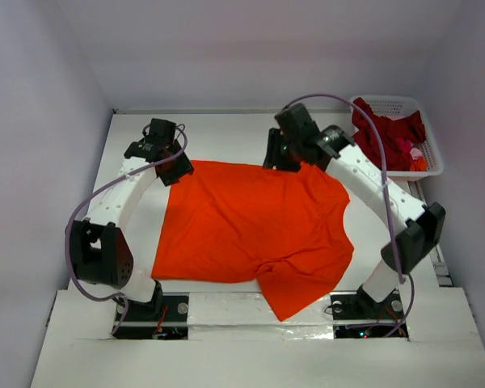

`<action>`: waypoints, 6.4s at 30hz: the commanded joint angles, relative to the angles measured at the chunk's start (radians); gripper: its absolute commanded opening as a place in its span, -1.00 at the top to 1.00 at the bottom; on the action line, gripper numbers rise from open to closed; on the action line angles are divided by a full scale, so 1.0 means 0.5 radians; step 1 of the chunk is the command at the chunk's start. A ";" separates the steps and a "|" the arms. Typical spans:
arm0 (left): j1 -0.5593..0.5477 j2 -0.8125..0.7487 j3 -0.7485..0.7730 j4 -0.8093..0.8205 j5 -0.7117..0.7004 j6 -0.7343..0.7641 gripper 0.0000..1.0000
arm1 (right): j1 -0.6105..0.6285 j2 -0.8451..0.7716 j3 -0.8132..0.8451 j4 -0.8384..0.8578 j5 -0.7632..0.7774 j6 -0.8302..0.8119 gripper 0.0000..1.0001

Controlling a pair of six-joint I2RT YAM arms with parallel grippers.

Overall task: Fold and stack the t-shirts
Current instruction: Flatten the tshirt out

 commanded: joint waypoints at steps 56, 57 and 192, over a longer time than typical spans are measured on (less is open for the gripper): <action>0.214 0.117 0.254 0.102 0.114 0.081 0.12 | -1.113 1.784 1.576 -0.099 0.015 -0.209 0.10; 0.214 0.111 0.254 0.099 0.117 0.084 0.12 | -1.113 1.787 1.582 -0.099 0.021 -0.206 0.10; 0.459 -0.208 0.254 -0.011 0.494 0.130 0.08 | -1.040 1.944 1.631 -0.575 -0.056 -0.194 0.14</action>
